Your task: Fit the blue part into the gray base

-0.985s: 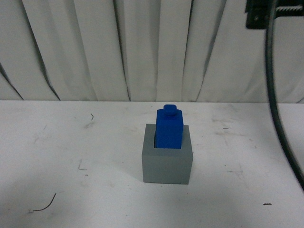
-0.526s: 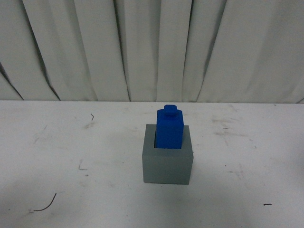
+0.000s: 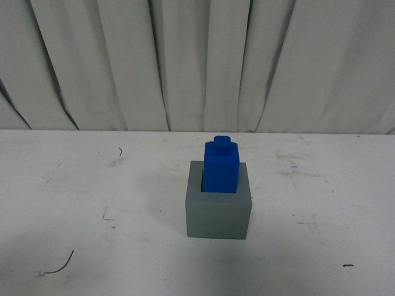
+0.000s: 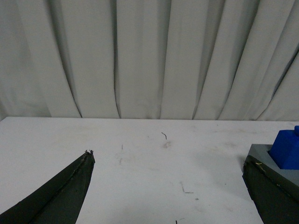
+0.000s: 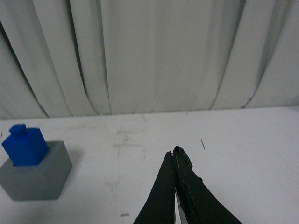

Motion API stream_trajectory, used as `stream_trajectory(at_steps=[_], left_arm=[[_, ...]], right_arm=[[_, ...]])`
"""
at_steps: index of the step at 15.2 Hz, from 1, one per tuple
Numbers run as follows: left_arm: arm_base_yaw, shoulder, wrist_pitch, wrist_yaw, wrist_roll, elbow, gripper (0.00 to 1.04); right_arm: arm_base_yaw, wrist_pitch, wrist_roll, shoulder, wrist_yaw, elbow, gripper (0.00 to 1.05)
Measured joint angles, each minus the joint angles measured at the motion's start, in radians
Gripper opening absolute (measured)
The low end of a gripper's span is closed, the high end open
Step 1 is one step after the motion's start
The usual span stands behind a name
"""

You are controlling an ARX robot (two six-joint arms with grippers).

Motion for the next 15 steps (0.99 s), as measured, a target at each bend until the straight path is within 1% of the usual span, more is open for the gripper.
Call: stream_trajectory(at_steps=[1,8,12,13,15], left_arm=[[0.000,0.000,0.000,0.000,0.000,0.000,0.98],[0.000,0.000,0.000,-0.001,0.000,0.000,0.98],[0.000,0.000,0.000,0.000,0.000,0.000,0.98],[0.000,0.000,0.000,0.000,0.000,0.000,0.98],[0.000,0.000,0.000,0.000,0.000,0.000,0.98]], right_arm=[[0.000,-0.002,0.000,-0.048,0.000,-0.016,0.02],[0.000,0.005,0.001,-0.101,0.000,-0.072,0.02],[0.000,0.008,0.000,-0.105,0.000,-0.072,0.02],[0.000,0.008,-0.002,-0.105,0.000,-0.072,0.12],[0.000,0.008,-0.002,-0.105,0.000,-0.072,0.37]])
